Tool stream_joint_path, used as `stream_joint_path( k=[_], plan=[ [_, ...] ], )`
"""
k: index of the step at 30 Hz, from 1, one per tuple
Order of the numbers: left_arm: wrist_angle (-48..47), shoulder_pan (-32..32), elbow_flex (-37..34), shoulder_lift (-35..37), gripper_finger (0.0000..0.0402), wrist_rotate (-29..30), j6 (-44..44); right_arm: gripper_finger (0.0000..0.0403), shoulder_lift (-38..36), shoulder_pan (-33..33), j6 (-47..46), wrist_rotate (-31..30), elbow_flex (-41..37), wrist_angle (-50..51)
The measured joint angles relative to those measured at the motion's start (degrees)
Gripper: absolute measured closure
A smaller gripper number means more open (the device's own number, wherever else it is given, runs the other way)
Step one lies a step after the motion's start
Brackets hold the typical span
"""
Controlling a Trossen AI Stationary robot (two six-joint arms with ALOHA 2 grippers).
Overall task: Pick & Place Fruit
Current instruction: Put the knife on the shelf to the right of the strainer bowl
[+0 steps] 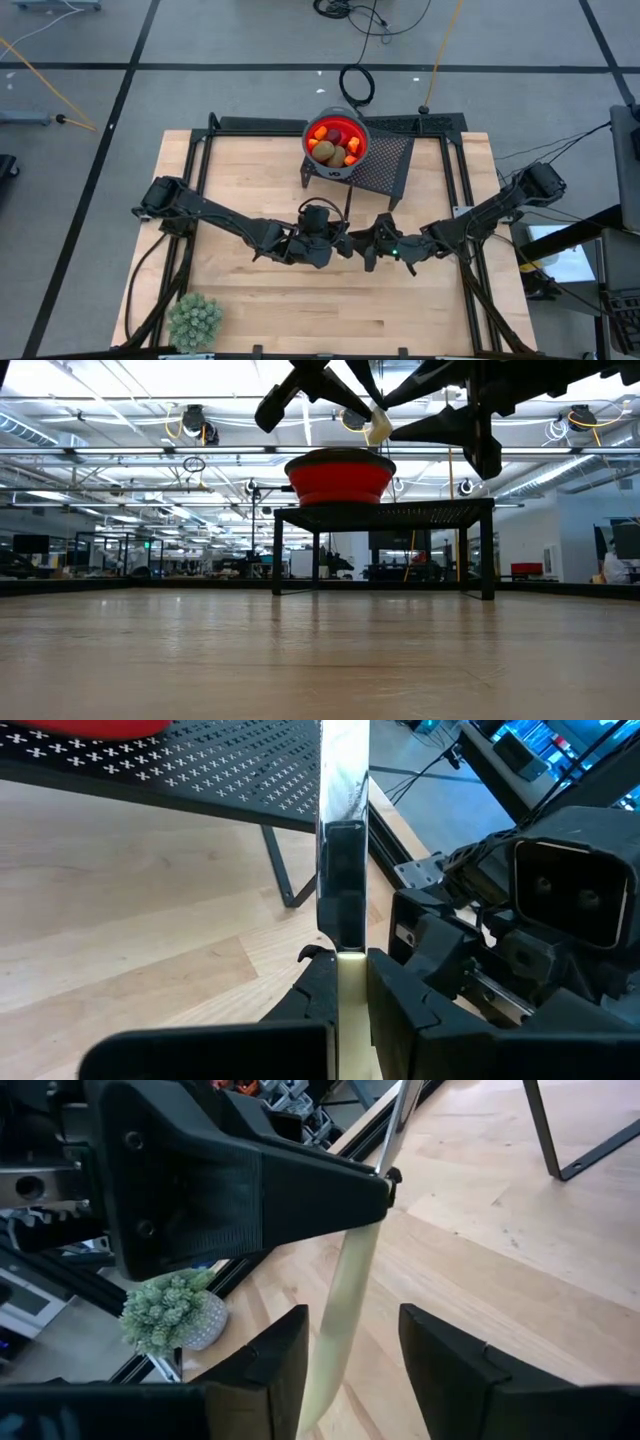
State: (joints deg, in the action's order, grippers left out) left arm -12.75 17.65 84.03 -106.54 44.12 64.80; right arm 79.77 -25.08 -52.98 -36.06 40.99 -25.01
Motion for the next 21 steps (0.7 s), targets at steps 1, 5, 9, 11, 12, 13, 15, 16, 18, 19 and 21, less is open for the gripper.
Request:
stream_joint_path(
  k=[1, 5, 9, 11, 12, 13, 15, 16, 18, 19, 21],
  plan=[
    [0.02, 0.0, 0.0, 0.0, 0.038, 0.0, 0.02, 0.0259, 0.0, 0.0, 0.14, -0.04, 0.0, -0.01],
    [0.01, 0.0, 0.02, 0.0, 0.038, 0.0, 0.02, 0.0271, 0.8, 0.0, 0.28, 0.06, 0.0, -0.65],
    [-1.33, 0.0, 0.04, 0.0, 0.038, 0.02, 0.33, 0.027, 3.24, -0.02, 0.54, 0.1, -0.02, -3.83],
    [-2.49, 0.19, 0.04, 0.0, 0.038, 0.23, 1.07, 0.0266, 3.96, 0.0, 0.98, 0.12, -0.02, -4.44],
    [-2.68, 0.32, 0.04, 0.0, 0.038, 0.46, 1.51, 0.0264, 3.97, 0.0, 1.34, 0.14, -0.04, -4.43],
    [-2.76, 0.45, 0.04, 0.0, 0.038, 0.79, 1.84, 0.0263, 3.92, 0.0, 1.48, 0.1, -0.04, -4.76],
    [-2.53, 0.48, 0.04, 0.0, 0.038, 0.92, 1.84, 0.026, 3.82, 0.0, 1.52, 0.18, -0.02, -5.67],
    [-2.4, 0.52, 0.04, 0.0, 0.038, 0.91, 1.56, 0.0259, 3.83, 0.0, 1.39, 0.34, -0.02, -5.56],
    [-2.44, 0.52, 0.04, 0.0, 0.038, 0.86, 0.9, 0.0257, 3.87, 0.0, 1.3, 0.99, -0.02, -5.15],
    [-2.44, 0.54, 0.04, 0.0, 0.038, 0.87, 0.84, 0.0257, 3.85, 0.0, 1.36, 1.69, -0.02, -5.12],
    [-2.45, 0.67, 0.04, 0.0, 0.038, 0.87, 0.84, 0.0259, 3.85, 0.0, 1.89, 1.67, -0.02, -5.0]
  ],
)
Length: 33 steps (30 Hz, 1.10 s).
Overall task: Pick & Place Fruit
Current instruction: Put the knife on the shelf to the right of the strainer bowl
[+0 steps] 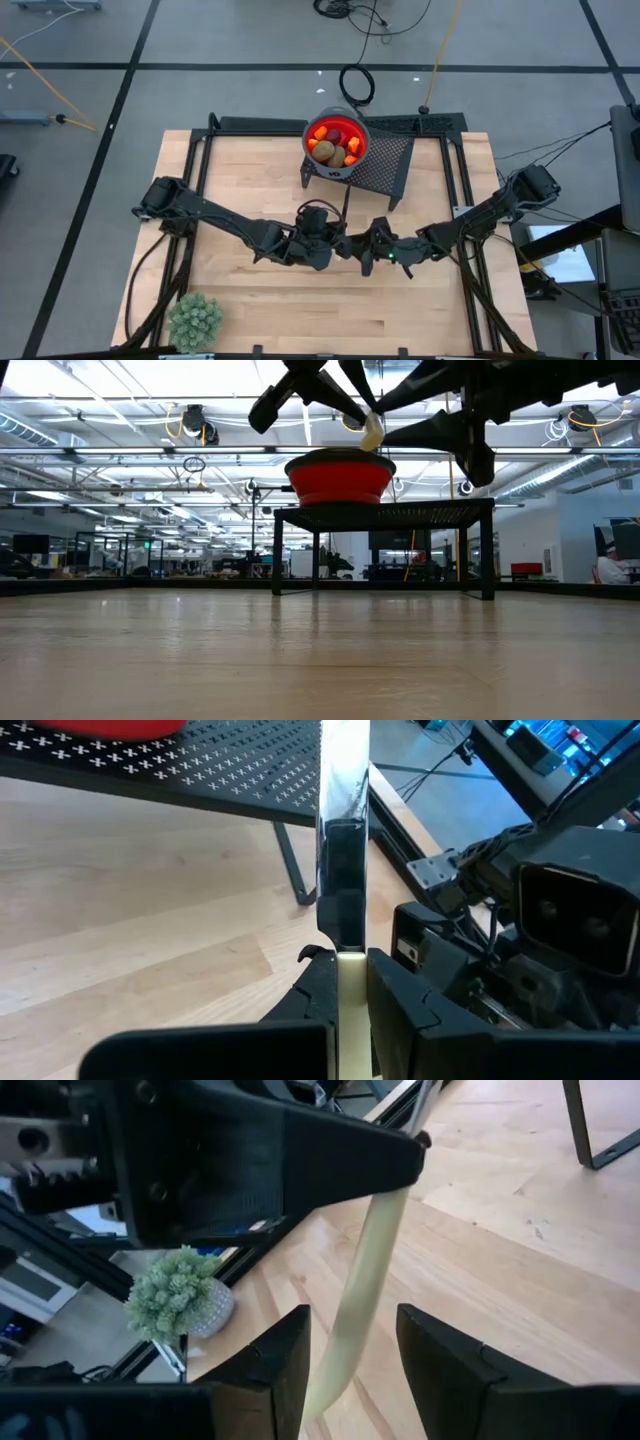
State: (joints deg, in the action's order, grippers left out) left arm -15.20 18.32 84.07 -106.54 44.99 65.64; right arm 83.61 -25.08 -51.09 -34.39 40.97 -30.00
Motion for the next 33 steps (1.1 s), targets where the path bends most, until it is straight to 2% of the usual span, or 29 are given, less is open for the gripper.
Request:
stream_joint_path(
  k=[10, 14, 22, 33],
  plan=[
    [-0.02, 0.18, 0.0, 0.0, 0.038, -0.11, -0.9, 0.0271, 0.0, 0.0, 2.65, 0.05, 0.0, 0.03],
    [-0.03, 0.18, 0.0, 0.0, 0.038, -0.11, -0.91, 0.0257, 0.0, 0.0, 2.34, 0.09, 0.0, 0.03],
    [-0.86, 0.16, 0.0, 0.0, 0.038, -0.13, -0.02, 0.0189, 0.0, 0.0, -0.35, -0.03, 0.0, 1.28],
    [-1.79, 0.16, 0.0, 0.0, 0.038, -0.13, 1.82, 0.019, 0.0, 0.02, -3.26, -0.04, -0.02, 2.01]
  ],
)
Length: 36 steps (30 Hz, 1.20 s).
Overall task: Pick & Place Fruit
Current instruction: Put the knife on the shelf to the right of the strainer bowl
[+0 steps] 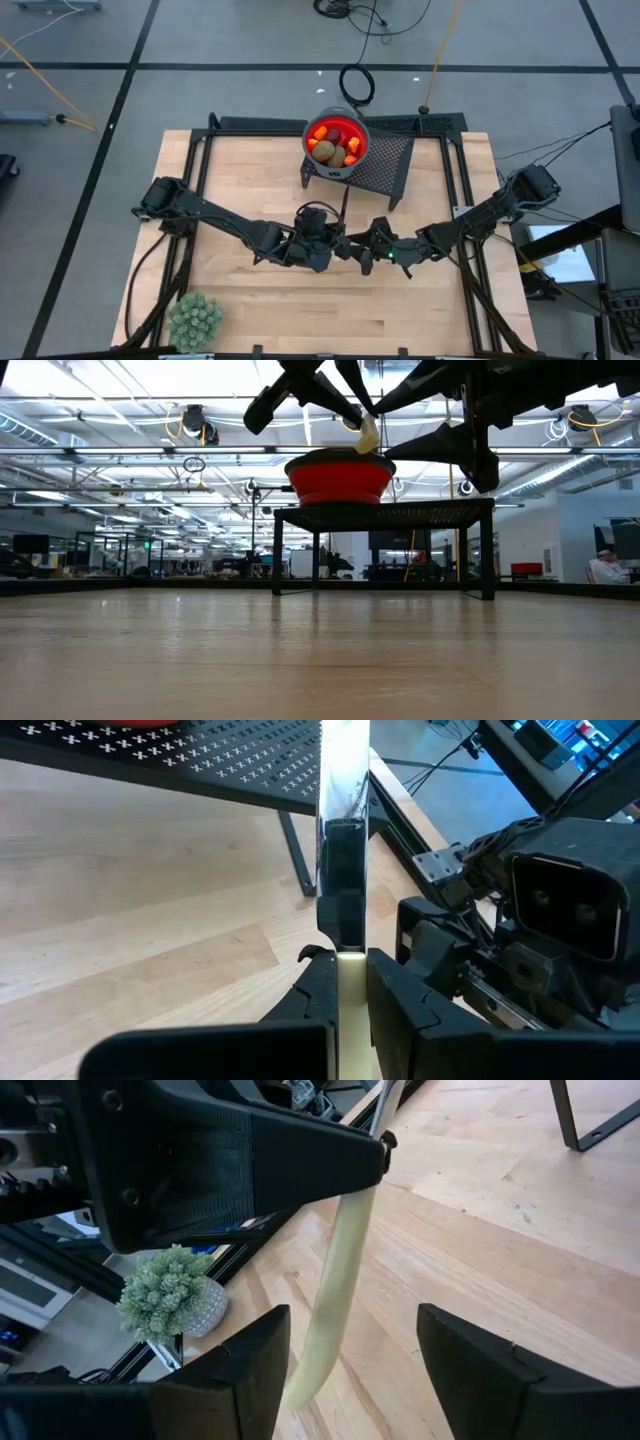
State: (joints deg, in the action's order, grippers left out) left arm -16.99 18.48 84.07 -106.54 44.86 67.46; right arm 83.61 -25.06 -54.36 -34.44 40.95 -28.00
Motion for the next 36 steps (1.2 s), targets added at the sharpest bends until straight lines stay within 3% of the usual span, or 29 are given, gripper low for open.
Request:
stream_joint_path(
  k=[17, 22, 36],
  plan=[
    [0.16, 0.65, 0.0, 0.0, 0.038, -0.31, 0.8, 0.019, -0.02, 0.57, 1.88, 3.41, -0.02, -0.84],
    [-0.96, 0.92, 0.0, 0.0, 0.038, -0.39, 0.23, 0.019, -0.04, 2.02, 3.64, 9.07, -0.02, -0.52],
    [-1.11, 0.77, 0.0, 0.0, 0.038, -3.97, -2.66, 0.019, -0.04, 2.61, 5.97, 13.75, -0.11, -0.27]
  ],
)
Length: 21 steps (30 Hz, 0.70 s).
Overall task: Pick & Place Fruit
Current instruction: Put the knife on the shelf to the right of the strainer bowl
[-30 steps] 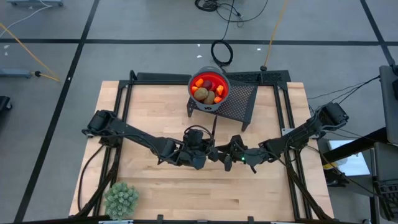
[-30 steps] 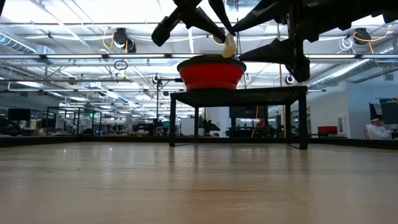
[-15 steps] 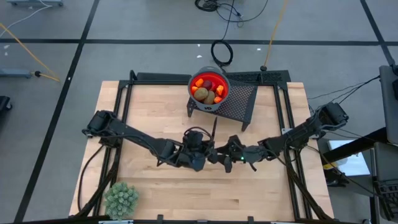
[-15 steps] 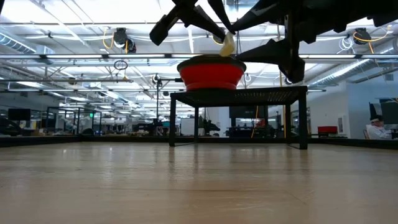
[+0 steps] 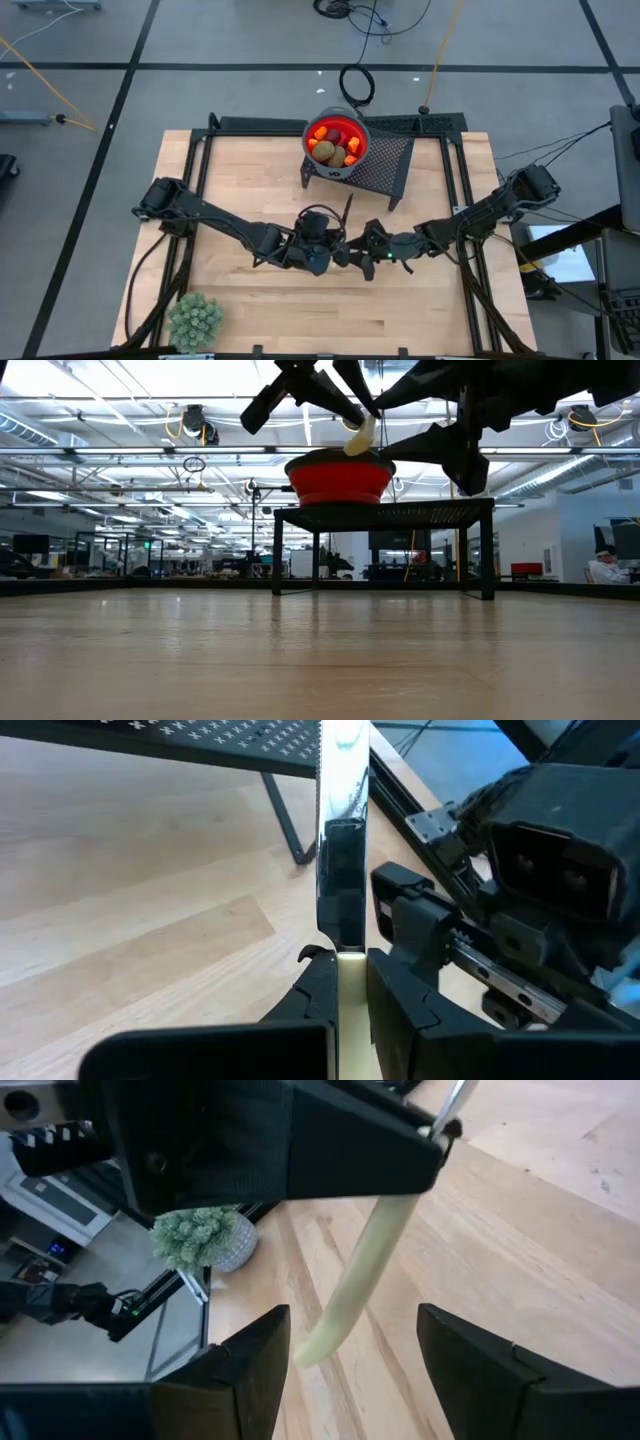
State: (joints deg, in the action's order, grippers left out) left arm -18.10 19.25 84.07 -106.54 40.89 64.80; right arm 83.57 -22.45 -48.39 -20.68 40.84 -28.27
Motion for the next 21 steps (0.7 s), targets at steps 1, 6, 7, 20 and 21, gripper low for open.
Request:
stream_joint_path(
  k=[1, 6, 7, 20, 21],
  plan=[
    [0.19, 0.02, 0.0, 0.0, 0.038, -0.28, -0.25, 0.019, 0.0, -0.01, 0.12, 0.01, 0.0, 0.1],
    [0.17, 0.02, 0.0, 0.0, 0.038, -0.38, -1.02, 0.019, 0.0, -0.01, 1.18, 0.02, -0.02, 0.28],
    [0.15, -0.01, 0.0, 0.05, 0.038, -0.36, -1.35, 0.019, 0.0, -0.01, 1.32, 0.02, -0.02, 0.3],
    [-9.14, -2.59, -0.08, 2.12, 0.038, 0.62, -2.25, 0.019, -5.42, -2.18, 0.4, -0.24, -2.89, 5.23],
    [-9.6, -2.94, -0.07, 2.31, 0.038, 0.75, -1.65, 0.019, -6.56, -2.72, -0.04, -1.53, -3.71, 5.32]
  ],
)
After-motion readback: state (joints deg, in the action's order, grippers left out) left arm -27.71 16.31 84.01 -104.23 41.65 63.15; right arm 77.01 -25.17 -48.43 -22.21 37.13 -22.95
